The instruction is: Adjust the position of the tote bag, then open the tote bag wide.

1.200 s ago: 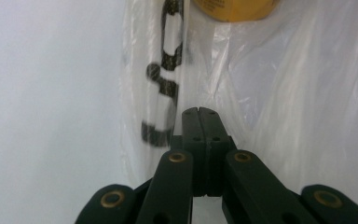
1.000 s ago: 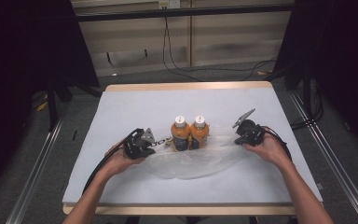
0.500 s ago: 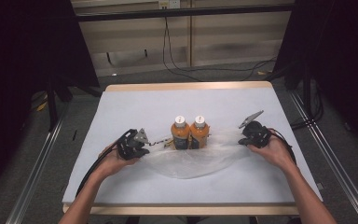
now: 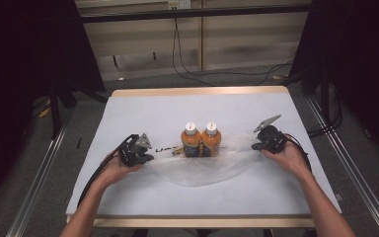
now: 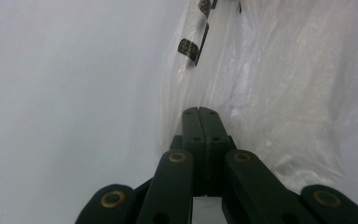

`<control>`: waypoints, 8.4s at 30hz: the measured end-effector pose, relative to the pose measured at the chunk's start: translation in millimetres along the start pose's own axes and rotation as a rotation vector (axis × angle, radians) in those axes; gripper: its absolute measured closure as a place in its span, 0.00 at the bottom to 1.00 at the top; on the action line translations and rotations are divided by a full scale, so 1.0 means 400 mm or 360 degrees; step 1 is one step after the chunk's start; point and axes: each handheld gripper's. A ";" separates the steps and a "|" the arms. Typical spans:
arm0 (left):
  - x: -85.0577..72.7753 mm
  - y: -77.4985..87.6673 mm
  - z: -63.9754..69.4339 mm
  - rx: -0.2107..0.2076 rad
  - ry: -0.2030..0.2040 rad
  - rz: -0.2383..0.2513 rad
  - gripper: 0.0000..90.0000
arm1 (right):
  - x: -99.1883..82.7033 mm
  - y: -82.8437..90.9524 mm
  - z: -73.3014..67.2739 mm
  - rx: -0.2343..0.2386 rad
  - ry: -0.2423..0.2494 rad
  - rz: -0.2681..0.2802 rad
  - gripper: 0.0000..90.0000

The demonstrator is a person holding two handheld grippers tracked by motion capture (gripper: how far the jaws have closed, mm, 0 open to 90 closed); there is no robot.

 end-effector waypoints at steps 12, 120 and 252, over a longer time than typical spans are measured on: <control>-0.015 0.010 0.003 0.0016 0.0045 -0.0005 1.00 | -0.017 0.008 0.003 0.0002 -0.0039 0.0031 1.00; 0.178 -0.085 0.277 -0.0377 0.0038 0.0471 1.00 | 0.222 -0.193 -0.073 0.0487 0.0052 0.0249 1.00; -0.167 0.220 0.122 0.0185 0.0681 0.0704 0.05 | -0.223 0.227 -0.197 -0.0021 -0.0248 0.0901 0.12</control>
Point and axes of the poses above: each handheld gripper's, and its own axes: y roughly backward along the jaws, x roughly out of its top, z roughly to its right, and after that the axes turned 11 degrees about x, right-handed
